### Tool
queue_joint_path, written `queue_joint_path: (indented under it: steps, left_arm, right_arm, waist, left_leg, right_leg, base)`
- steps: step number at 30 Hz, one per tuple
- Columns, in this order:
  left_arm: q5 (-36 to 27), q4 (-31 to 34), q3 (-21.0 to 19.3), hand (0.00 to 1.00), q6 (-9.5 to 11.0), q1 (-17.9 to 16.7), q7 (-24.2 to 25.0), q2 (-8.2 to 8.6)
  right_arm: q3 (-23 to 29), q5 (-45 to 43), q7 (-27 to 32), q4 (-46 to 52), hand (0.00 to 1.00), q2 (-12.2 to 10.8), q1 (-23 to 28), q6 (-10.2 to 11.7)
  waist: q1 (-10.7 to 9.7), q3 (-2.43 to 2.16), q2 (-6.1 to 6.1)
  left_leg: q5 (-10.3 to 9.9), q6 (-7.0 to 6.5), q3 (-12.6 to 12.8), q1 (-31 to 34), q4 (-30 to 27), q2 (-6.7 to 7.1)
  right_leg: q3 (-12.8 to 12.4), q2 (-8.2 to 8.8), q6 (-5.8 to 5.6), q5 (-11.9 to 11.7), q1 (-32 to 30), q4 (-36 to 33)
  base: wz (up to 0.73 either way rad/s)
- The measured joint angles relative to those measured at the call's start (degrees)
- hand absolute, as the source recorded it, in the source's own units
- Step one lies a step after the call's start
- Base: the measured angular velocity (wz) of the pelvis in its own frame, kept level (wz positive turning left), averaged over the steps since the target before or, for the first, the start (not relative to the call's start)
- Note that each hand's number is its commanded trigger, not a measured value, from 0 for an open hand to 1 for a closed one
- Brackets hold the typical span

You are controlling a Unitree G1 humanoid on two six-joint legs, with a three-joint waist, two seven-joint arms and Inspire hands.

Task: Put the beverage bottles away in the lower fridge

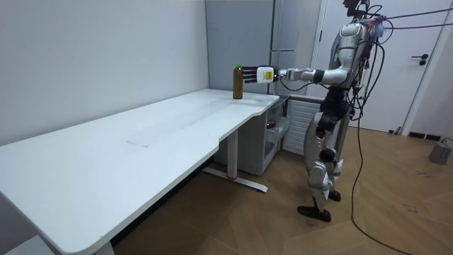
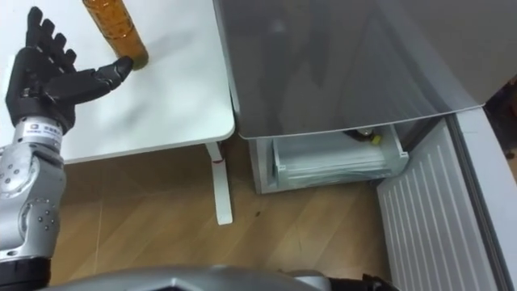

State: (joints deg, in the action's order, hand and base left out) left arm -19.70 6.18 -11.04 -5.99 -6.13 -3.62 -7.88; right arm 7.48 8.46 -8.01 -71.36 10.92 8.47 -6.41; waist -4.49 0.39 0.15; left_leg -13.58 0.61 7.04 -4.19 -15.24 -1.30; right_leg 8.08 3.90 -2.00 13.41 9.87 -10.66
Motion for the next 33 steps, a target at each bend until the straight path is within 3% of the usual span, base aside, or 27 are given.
queue_joint_path:
  steps: [3,8,12,19,23,30,33]
  left_arm:
    - [0.18,-0.06,-0.10,0.00,0.00,0.00,-0.05,-0.01]
    - [0.12,-0.91,-0.12,0.00,0.01,0.15,-1.09,-0.61]
    - [-0.61,-7.38,-0.99,0.00,-0.70,4.86,-3.14,-1.96]
    - [-3.06,-11.05,-4.04,0.00,-1.49,10.62,-6.40,-2.24]
    - [-6.14,-14.16,-4.05,0.00,-2.03,11.91,-6.95,-3.20]
    - [-7.82,-20.53,-4.63,0.00,-3.45,13.94,-7.12,-6.76]
    - [-8.37,-21.03,-4.70,0.00,-3.73,14.74,-7.19,-7.12]
  right_arm:
    - [0.19,-2.62,0.95,-0.01,0.00,-0.09,0.56,-0.01]
    - [0.55,-7.04,1.71,-0.31,0.00,-0.09,1.75,-1.34]
    - [1.20,-7.06,1.61,-0.31,0.00,0.00,2.29,-3.73]
    - [1.16,-7.35,-0.31,0.04,0.00,0.02,3.44,-7.04]
    - [1.16,-8.65,-0.91,0.29,0.00,0.04,3.49,-7.36]
    - [1.19,-9.28,-0.92,0.41,0.00,0.23,4.25,-7.50]
    - [1.20,-9.29,-0.94,0.30,0.00,0.24,4.21,-7.47]
  waist:
    - [-0.11,-0.04,0.09]
    - [-0.52,0.27,0.10]
    - [-0.77,0.30,0.45]
    - [-1.27,0.06,0.49]
    - [-1.38,-0.13,0.93]
    - [-1.45,-0.16,1.54]
    - [-1.43,-0.08,1.64]
  left_leg:
    - [-0.01,0.00,0.55,-0.91,0.52,-0.06]
    - [-0.03,0.02,0.66,-1.81,0.72,-0.07]
    - [-0.04,0.04,0.65,-1.54,0.66,-0.15]
    - [-0.03,0.03,1.26,-1.91,0.53,-0.15]
    - [-0.05,0.03,2.08,-2.55,1.03,-0.21]
    - [-0.14,0.17,2.42,-2.80,1.56,-0.56]
    - [-0.11,0.22,2.43,-2.43,1.30,-0.65]
  right_leg:
    - [-0.45,0.00,0.00,0.00,0.27,-0.22]
    - [-0.93,-0.06,0.00,0.00,0.95,-0.27]
    - [-1.24,-0.23,0.03,-0.02,0.95,-0.28]
    - [-2.54,-0.23,0.04,-0.03,0.07,-1.10]
    - [-3.35,-0.26,0.03,-0.03,0.06,-1.14]
    - [-4.12,-0.69,0.16,-0.11,-0.34,-1.52]
    - [-4.25,-0.79,0.18,-0.11,-0.90,-1.87]
  base:
    - [-0.12]
    - [-0.03]
    - [0.00]
    - [-0.08]
    - [-0.13]
    - [-0.06]
    - [0.00]
